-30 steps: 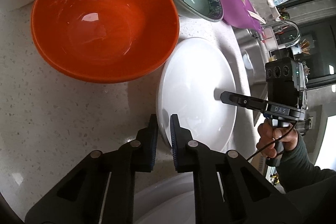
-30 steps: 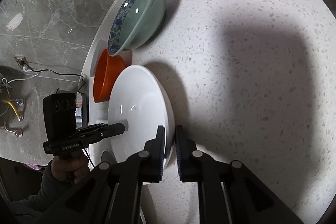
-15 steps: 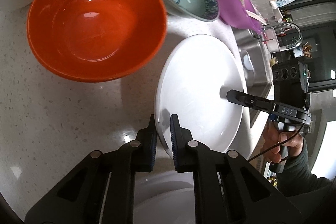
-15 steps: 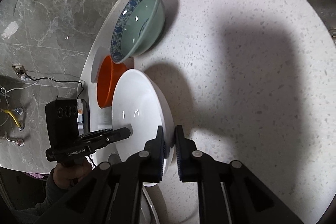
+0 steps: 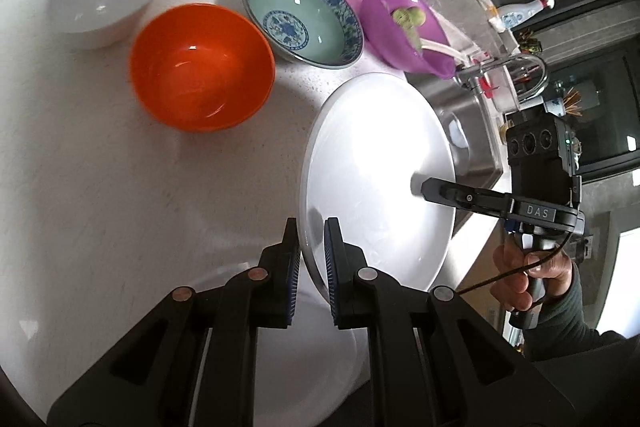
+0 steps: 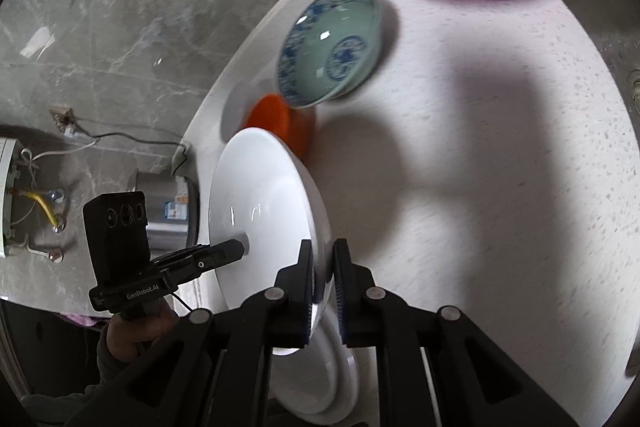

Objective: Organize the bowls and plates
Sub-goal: 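Close both grippers on the smaller white plate rim and lift it, then lower the held plate onto the white plate stack and open both grippers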

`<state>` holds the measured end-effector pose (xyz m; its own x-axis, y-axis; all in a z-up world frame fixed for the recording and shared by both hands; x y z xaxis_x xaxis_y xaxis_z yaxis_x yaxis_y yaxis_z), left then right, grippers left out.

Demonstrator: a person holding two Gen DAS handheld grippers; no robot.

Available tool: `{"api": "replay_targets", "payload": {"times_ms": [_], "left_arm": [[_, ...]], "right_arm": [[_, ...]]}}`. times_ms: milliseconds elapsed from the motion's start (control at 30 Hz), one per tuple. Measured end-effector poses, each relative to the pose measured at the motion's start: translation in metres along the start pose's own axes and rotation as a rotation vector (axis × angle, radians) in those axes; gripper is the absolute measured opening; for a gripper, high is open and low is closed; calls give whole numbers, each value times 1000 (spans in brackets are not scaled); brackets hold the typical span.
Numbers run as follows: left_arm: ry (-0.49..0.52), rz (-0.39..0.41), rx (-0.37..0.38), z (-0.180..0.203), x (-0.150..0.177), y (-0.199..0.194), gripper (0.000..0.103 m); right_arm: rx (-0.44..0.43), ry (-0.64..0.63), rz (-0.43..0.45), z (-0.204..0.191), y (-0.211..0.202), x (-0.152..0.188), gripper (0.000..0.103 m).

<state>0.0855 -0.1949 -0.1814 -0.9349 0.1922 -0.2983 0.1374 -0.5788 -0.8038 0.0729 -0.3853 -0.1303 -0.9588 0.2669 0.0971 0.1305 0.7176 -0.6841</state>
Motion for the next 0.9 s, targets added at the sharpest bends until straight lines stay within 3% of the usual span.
{"api": "replay_targets", "payload": {"times_ms": [500,633,900], "left_arm": [[-97,107,-49,-8,116,-98,10],[-128,110,-37,-13,152,-106,10],[-170,72,-18,-17,199,-81,10]], "right_arm": [[-18,-139,-125,-71,24,76,12],[-4,-154,-159,-71,33,96,12],[38,-129,-192,-45,45,122,12]]}}
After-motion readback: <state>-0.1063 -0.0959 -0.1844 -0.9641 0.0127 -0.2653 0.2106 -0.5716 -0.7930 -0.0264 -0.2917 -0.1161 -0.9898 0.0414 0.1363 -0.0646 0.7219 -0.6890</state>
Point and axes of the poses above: each gripper's, at about its wrist camera, not at the fingertips, and y roughly the way its jaws point, z to its right, x to its underside, the point moved 5 cm from there along y, roughly the way its jaws point, and after that the axes turned 12 degrees about y, right-handed, at the moved point
